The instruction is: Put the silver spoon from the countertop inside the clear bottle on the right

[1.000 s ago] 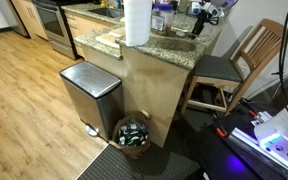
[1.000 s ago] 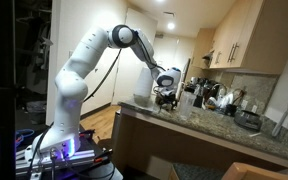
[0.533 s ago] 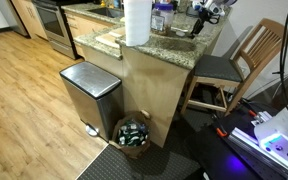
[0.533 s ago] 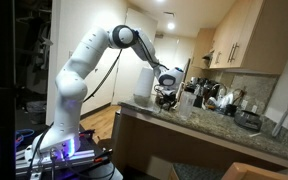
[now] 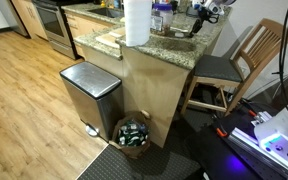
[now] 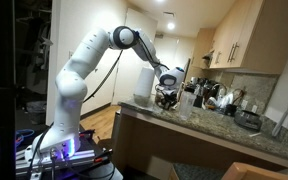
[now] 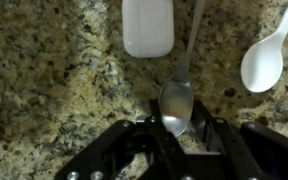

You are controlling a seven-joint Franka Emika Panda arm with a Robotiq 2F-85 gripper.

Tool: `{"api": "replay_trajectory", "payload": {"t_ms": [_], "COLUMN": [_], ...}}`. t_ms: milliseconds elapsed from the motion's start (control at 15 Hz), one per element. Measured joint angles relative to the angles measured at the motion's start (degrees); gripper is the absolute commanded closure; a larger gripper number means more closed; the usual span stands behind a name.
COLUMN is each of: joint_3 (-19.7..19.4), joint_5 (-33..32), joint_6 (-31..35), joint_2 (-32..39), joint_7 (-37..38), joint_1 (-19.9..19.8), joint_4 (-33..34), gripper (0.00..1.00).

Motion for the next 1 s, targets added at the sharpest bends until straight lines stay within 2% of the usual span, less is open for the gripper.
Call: {"api": "replay_trajectory", "payload": {"t_ms": [267,467,600,733,1000], "joint_3": [-0.27,-2.11,-4.69,-8.75,-21.49], "joint_5": [-2.23,-9.28,-17.1,-27.56,-49.23], "joint_6": [3.57,9.42,12.26,13.03,10.73], "joint_2": [0.17,-0.45,-1.79,-3.89,-10.03], "joint_7": [2.25,8.47,15.38,24.82,45.04], "joint_1": [0.6,3.01,6.0,10.24,23.02], "joint_4": [-0.01,-0.04,-0.14,-0.19,0.25], "gripper": [0.93,0.93,0.93,0.93,0.93]}}
